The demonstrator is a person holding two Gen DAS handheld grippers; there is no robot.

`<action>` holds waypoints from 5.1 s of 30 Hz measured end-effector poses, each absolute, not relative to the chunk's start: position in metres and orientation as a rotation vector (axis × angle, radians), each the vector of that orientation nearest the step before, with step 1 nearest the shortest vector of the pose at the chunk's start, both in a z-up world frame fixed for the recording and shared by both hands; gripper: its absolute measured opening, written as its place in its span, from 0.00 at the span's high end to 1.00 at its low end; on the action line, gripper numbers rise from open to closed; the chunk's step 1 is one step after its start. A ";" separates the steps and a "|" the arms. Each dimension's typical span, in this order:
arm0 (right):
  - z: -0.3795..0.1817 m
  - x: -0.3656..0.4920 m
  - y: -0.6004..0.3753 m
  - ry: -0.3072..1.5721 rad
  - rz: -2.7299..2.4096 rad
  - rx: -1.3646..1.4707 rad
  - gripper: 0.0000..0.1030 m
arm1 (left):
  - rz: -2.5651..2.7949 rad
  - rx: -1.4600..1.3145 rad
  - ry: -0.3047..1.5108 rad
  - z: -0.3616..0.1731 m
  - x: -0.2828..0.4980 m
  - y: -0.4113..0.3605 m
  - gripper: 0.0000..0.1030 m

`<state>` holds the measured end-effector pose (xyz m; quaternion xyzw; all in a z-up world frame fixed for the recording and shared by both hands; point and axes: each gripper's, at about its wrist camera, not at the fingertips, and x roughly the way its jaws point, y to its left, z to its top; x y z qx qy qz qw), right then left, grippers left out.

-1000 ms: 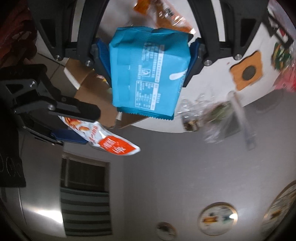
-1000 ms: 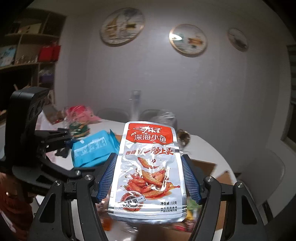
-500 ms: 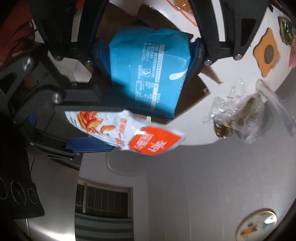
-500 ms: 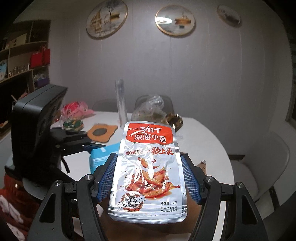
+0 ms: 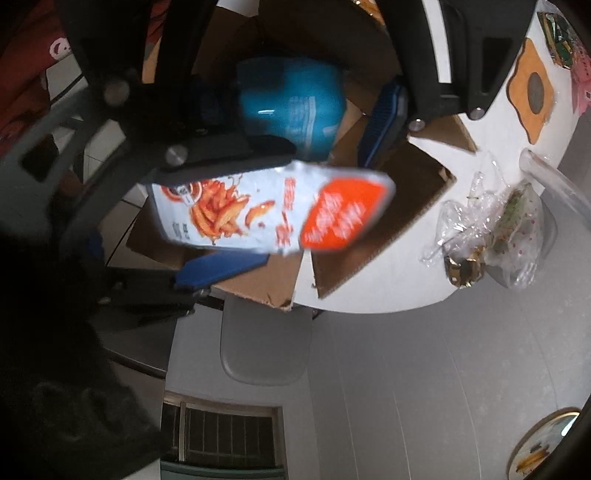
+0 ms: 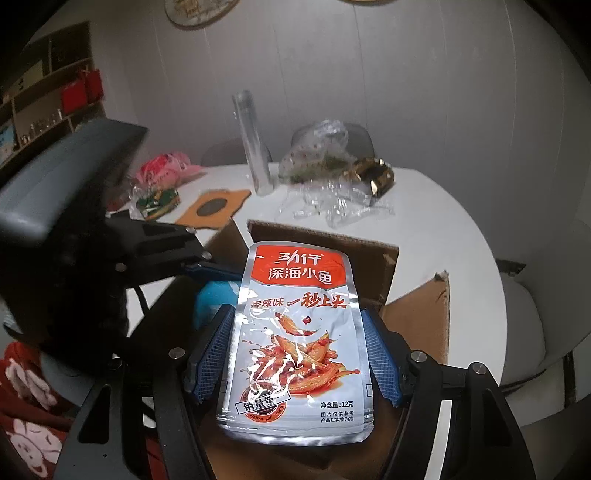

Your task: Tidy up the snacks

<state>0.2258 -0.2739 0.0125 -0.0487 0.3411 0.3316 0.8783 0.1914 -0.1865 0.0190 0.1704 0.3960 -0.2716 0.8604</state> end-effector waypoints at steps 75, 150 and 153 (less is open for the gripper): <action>-0.161 0.100 -0.107 0.578 0.282 -0.191 0.66 | -0.303 -0.128 0.899 -0.129 0.080 0.003 0.52; -0.170 0.081 -0.119 0.611 0.472 -0.173 0.55 | -0.248 -0.049 0.933 -0.132 0.058 0.033 0.32; -0.167 0.084 -0.118 0.597 0.475 -0.162 0.43 | -0.256 -0.018 0.921 -0.132 0.065 0.022 0.31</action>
